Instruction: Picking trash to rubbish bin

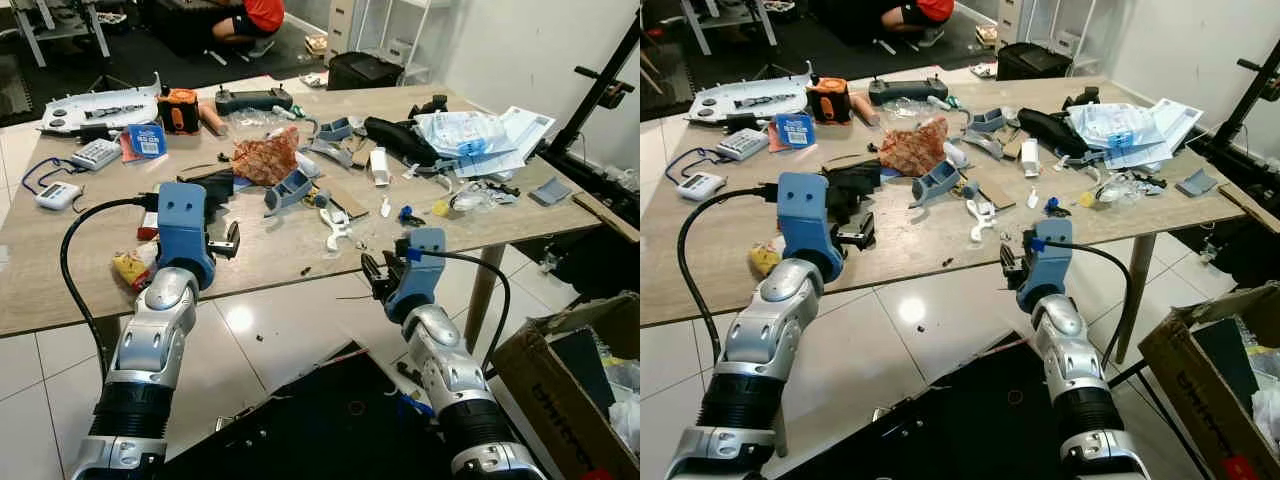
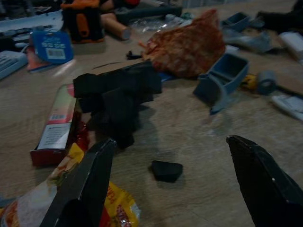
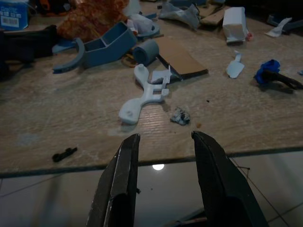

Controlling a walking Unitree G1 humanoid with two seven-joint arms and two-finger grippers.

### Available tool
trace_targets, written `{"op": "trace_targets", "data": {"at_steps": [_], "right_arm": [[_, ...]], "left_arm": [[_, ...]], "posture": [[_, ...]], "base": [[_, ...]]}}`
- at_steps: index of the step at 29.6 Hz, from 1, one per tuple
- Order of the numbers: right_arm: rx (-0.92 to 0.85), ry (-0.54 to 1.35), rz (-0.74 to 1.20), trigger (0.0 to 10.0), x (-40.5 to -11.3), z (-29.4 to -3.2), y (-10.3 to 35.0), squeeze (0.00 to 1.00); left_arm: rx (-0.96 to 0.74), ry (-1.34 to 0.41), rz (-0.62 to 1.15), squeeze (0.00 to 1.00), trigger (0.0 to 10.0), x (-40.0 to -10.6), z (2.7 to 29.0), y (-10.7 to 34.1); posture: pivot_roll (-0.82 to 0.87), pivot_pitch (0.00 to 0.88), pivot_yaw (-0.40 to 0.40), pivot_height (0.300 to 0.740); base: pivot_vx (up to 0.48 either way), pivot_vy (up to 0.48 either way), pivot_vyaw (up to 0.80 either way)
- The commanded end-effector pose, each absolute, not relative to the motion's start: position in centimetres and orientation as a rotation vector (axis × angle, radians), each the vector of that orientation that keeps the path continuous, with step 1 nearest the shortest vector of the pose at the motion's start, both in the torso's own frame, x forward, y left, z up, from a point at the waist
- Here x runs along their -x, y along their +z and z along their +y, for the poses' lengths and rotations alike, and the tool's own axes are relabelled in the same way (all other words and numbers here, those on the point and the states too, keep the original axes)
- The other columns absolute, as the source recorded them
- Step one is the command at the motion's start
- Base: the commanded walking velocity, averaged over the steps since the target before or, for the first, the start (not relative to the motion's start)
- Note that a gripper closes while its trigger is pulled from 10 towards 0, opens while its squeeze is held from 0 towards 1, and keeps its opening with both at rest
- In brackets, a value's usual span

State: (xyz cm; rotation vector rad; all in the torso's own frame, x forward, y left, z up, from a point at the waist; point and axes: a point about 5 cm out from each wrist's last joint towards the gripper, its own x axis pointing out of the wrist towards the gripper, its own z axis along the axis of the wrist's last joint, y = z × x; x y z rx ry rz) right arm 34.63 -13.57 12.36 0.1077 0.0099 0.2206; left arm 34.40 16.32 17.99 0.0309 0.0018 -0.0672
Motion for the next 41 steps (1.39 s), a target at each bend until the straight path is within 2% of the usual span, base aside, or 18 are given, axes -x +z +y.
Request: {"op": "trace_targets", "data": {"at_steps": [1,23,30,37,41], "right_arm": [[-0.101,0.228,0.026,10.0,-34.5,-13.6,12.1,0.00],[-0.099,0.238,0.037,10.0,-34.4,-13.4,11.9,0.00],[-0.140,0.217,0.064,10.0,-34.3,-13.6,11.4,0.00],[-0.137,0.226,0.068,10.0,-34.2,-13.5,11.3,0.00],[-0.138,0.229,0.069,10.0,-34.2,-13.4,11.4,0.00]], "left_arm": [[-0.035,-0.073,0.022,0.00,10.0,-34.2,16.1,17.6],[-0.040,-0.093,0.053,0.00,10.0,-34.1,15.8,17.3],[-0.096,-0.096,0.090,0.00,10.0,-34.2,15.6,16.9],[-0.083,-0.086,0.116,0.00,10.0,-34.1,15.6,16.6],[-0.053,-0.068,0.122,0.00,10.0,-34.2,15.9,16.5]], "posture": [[0.04,0.087,-0.038,0.740],[0.04,0.096,-0.040,0.740],[0.04,0.099,-0.039,0.740],[0.04,0.092,-0.038,0.740],[0.04,0.092,-0.038,0.740]], "base": [[0.000,0.000,0.80],[0.000,0.000,0.80],[0.000,0.000,0.00],[0.000,-0.463,0.00],[0.000,0.000,0.00]]}}
